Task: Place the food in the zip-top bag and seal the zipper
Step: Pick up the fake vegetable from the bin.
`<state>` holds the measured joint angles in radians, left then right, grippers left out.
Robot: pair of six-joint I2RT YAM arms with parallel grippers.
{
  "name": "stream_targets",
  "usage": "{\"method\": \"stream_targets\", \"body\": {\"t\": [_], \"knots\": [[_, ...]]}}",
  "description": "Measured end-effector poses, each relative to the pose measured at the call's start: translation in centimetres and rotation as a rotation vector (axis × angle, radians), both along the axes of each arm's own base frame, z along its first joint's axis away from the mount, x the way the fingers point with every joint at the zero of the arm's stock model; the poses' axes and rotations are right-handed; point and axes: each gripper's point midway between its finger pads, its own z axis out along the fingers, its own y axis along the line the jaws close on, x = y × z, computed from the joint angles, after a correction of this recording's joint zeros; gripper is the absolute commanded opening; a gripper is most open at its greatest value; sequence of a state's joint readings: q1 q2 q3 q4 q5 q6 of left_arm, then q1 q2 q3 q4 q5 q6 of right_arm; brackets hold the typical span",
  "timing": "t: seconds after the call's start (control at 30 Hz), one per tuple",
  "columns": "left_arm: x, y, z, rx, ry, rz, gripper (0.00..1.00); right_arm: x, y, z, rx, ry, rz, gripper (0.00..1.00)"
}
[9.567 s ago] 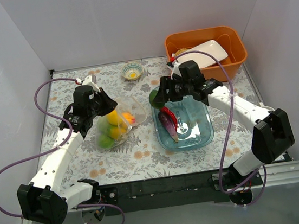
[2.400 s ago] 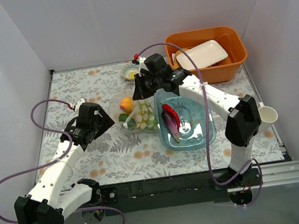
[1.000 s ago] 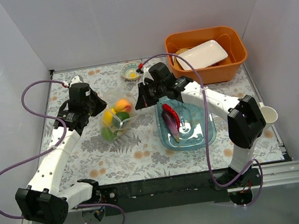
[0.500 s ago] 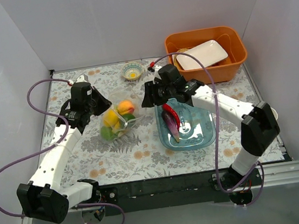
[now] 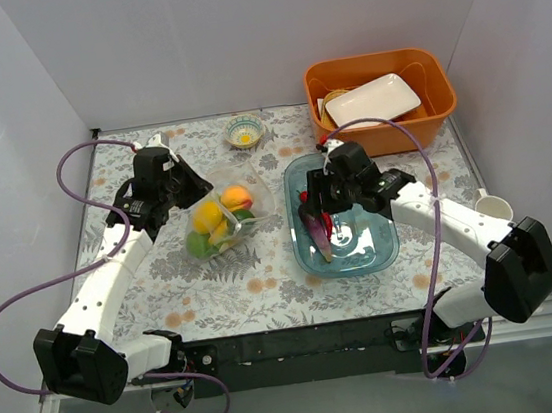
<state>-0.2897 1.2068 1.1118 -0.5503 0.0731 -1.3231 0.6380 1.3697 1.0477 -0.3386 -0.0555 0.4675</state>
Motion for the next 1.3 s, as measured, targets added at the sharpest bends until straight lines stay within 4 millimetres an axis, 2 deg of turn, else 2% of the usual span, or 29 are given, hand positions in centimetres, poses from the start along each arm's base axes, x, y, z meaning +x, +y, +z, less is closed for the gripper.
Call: {"method": "stream_targets", "body": {"t": [0.1,0.23,0.73,1.17,1.3], "knots": [[0.0,-0.1,0.1,-0.004,-0.003,-0.004,0.0,-1.9,-1.3,-3.4,-0.06,0.086,0.005,0.58],[0.2,-0.2,-0.2,-0.004,0.005,-0.008,0.0,-3.1,-2.0,-5.8,-0.104,0.152,0.016,0.58],[0.2,-0.3,-0.3,0.0,0.008,-0.017,0.0,-2.3,-1.5,-9.9,-0.168,0.202,0.045,0.58],[0.3,-0.3,0.1,0.001,-0.001,-0.018,0.0,-2.3,-1.6,-11.7,-0.201,0.224,0.062,0.52],[0.4,-0.3,0.1,0.001,-0.001,-0.018,0.0,-2.3,-1.6,-11.9,-0.207,0.227,0.067,0.54]]}}
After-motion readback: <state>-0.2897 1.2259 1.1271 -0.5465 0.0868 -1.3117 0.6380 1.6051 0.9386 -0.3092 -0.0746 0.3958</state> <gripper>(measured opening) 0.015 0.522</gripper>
